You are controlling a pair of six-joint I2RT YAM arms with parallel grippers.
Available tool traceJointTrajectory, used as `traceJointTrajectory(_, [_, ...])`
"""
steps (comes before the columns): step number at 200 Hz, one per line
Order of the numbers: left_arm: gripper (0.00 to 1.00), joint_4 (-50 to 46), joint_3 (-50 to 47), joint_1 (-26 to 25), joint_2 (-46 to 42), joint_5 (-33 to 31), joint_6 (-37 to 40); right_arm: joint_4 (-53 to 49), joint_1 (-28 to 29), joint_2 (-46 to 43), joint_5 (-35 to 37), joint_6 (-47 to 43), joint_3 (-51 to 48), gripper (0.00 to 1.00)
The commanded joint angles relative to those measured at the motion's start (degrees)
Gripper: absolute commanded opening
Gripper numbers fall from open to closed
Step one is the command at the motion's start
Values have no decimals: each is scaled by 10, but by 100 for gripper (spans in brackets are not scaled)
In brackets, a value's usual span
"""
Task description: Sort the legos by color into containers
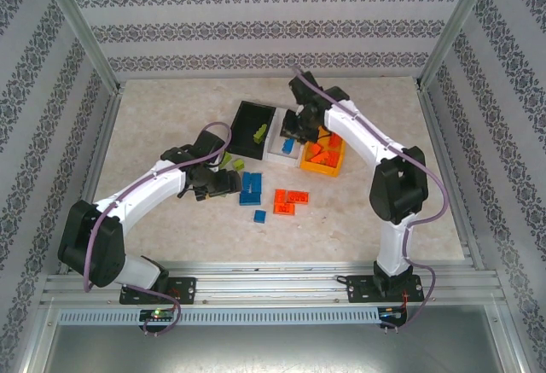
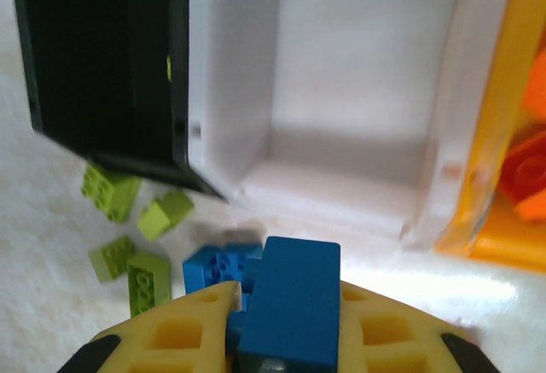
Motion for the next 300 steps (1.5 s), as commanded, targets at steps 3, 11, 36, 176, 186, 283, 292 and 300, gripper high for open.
traceJointTrajectory(3, [76, -31, 14, 11, 2, 1, 16, -26, -19, 56, 15, -36, 55, 16])
traceJointTrajectory(11, [76, -34, 12, 12, 0, 1, 15, -32, -25, 79, 13, -41, 79, 16])
traceJointTrajectory(36, [76, -39, 8, 15, -6, -1, 12, -50, -34, 151, 10, -49, 150, 16])
traceJointTrajectory(176, [70, -62, 100, 62, 131, -19, 113, -121, -46, 145, -11, -67, 258, 51])
traceJointTrajectory(186, [70, -63, 104, 62, 141, -26, 122, -117, -45, 117, -12, -70, 230, 51])
traceJointTrajectory(283, [65, -55, 149, 59, 233, -51, 160, -11, -41, -150, -40, -129, -210, 51])
traceJointTrajectory(292, [64, -54, 156, 58, 243, -51, 162, -10, -40, -165, -41, -139, -232, 51])
traceJointTrajectory(300, [64, -52, 161, 55, 251, -50, 162, -12, -40, -174, -40, -148, -250, 51])
